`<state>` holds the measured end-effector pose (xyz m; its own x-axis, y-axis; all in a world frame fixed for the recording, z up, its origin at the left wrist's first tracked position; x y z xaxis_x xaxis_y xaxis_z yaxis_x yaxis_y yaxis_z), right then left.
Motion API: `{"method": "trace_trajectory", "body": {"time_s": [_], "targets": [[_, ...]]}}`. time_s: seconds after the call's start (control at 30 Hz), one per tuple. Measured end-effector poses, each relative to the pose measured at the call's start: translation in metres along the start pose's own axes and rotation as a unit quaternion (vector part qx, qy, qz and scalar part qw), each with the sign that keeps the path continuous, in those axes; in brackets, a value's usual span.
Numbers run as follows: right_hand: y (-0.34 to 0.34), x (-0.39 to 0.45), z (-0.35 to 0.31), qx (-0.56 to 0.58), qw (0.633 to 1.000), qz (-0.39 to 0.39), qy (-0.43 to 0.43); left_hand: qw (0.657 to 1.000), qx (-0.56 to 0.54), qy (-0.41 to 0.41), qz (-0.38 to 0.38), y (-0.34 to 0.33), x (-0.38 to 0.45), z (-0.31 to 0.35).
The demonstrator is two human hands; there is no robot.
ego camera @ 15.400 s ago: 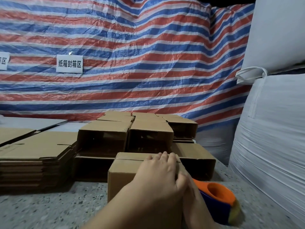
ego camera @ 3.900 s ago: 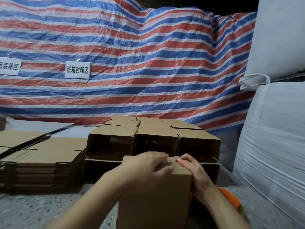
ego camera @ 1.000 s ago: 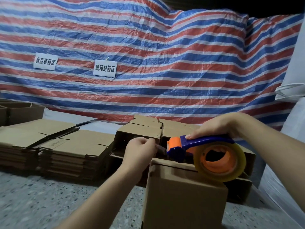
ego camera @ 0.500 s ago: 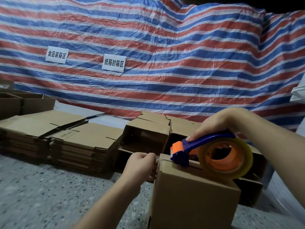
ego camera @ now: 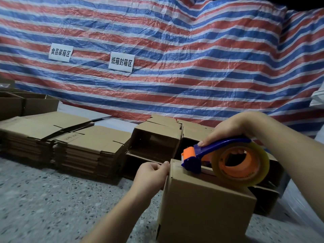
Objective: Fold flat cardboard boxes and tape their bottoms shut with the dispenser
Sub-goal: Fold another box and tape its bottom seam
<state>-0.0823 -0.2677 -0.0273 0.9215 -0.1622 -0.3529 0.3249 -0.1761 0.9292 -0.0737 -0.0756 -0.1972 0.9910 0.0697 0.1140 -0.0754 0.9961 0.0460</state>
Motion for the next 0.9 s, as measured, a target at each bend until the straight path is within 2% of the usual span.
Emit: {"method": "trace_trajectory", "body": {"time_s": [0.1,0.27,0.4,0.5,0.57,0.6,0.63,0.7,0.77,0.9], "targets": [[-0.001,-0.001,-0.001,0.000,1.000,0.001,0.009,0.999,0.030,-0.007,0.017,-0.001,0.001,-0.001],[-0.002,0.000,0.000,0.009,1.000,-0.001,0.010,0.999,0.039,0.011,0.002,-0.006,0.001,-0.006],[-0.002,0.004,0.000,0.010,1.000,-0.006,0.009,0.996,-0.003,0.084,-0.011,-0.009,-0.006,-0.018],[-0.001,0.006,0.001,0.013,1.000,-0.006,0.003,0.993,-0.061,0.098,-0.006,-0.015,-0.015,-0.025],[-0.001,0.008,0.002,0.016,1.000,-0.001,0.000,0.992,-0.099,0.058,0.044,-0.014,-0.017,-0.023],[0.000,0.009,0.002,0.014,1.000,0.000,0.000,0.993,-0.098,0.010,0.070,-0.011,-0.019,-0.018],[0.000,0.010,0.001,0.012,1.000,-0.001,0.001,0.993,-0.085,-0.043,0.072,-0.010,-0.022,-0.011],[0.000,0.011,0.001,0.015,1.000,-0.001,0.001,0.993,-0.046,-0.110,0.007,-0.021,-0.032,-0.002],[0.001,0.012,0.000,0.016,1.000,0.001,0.003,0.992,-0.005,-0.116,-0.041,-0.031,-0.041,-0.001],[0.000,0.012,0.001,0.018,1.000,-0.007,0.000,0.990,0.053,-0.125,-0.032,-0.027,-0.046,-0.002]]}}
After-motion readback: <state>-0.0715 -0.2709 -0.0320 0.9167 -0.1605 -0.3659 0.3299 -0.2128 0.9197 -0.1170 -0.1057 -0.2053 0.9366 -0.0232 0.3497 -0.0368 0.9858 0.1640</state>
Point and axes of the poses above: each hand's wrist, its own x-axis towards the middle knuckle, its own y-axis out of the back of the hand, z = x × y, the point moved 5 cm from there along x, towards the middle knuckle, and after that the axes turned 6 degrees about z, right-handed, at the moved point
